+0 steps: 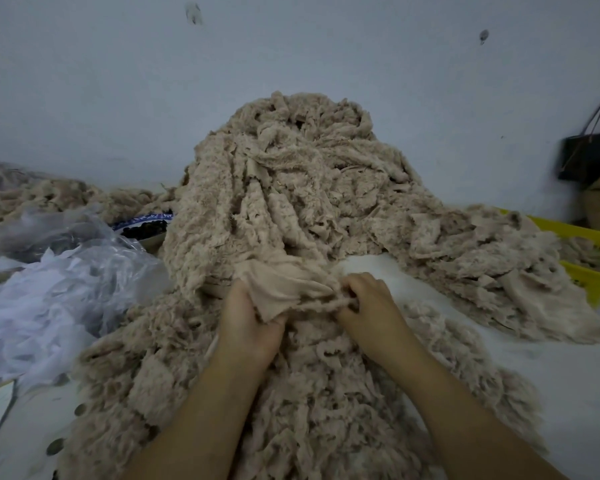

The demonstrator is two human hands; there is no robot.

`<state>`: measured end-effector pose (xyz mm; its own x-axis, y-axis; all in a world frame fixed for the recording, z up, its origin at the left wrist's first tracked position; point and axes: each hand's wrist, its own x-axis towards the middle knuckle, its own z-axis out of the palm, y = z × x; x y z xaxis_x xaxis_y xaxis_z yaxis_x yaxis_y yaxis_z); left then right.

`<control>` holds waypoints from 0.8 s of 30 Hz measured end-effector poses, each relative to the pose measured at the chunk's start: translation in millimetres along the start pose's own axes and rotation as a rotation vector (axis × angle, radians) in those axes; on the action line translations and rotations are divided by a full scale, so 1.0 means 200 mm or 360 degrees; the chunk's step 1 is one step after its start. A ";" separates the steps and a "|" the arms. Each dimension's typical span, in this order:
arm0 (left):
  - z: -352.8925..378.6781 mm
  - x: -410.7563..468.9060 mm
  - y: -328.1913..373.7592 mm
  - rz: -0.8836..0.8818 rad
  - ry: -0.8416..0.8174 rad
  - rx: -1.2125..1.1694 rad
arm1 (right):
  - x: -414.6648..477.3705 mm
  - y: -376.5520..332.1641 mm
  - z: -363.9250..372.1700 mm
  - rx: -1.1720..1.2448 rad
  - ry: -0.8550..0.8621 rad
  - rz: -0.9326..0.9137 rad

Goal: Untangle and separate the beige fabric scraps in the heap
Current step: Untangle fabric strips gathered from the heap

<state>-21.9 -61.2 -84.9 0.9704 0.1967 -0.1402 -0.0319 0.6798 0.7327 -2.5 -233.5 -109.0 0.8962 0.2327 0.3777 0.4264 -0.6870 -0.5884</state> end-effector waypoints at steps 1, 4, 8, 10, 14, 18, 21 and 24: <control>-0.02 0.01 0.03 -0.0052 0.0059 -0.0166 | 0.00 0.00 -0.01 0.0020 0.0069 0.0040; -0.03 0.02 0.04 -0.0089 0.0246 -0.0245 | -0.01 -0.04 -0.03 0.0151 0.0191 0.0021; -0.02 0.04 0.02 -0.0217 0.0272 -0.0213 | -0.03 -0.07 -0.06 0.0454 0.0188 0.0062; -0.02 0.05 0.02 -0.0289 0.0223 -0.0228 | -0.03 -0.08 -0.06 0.0704 0.0144 0.0216; -0.05 0.07 0.01 -0.0345 0.0094 -0.0137 | -0.02 -0.09 -0.07 0.1031 0.0223 0.0420; -0.04 0.05 0.02 -0.0350 0.0026 -0.0180 | -0.02 -0.07 -0.05 0.1045 0.0290 0.0486; -0.03 0.04 0.01 -0.0467 -0.0131 -0.0085 | 0.00 -0.07 -0.05 0.1297 0.0315 0.0622; -0.04 0.04 0.00 -0.0407 -0.0243 0.0082 | 0.02 -0.06 -0.07 0.1664 0.0252 0.0872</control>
<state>-16.5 -55.0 -91.0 0.9704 -0.0874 -0.2252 0.2262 0.6563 0.7198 -6.8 -233.1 -90.8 0.9964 -0.0549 -0.0650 -0.0498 0.2433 -0.9687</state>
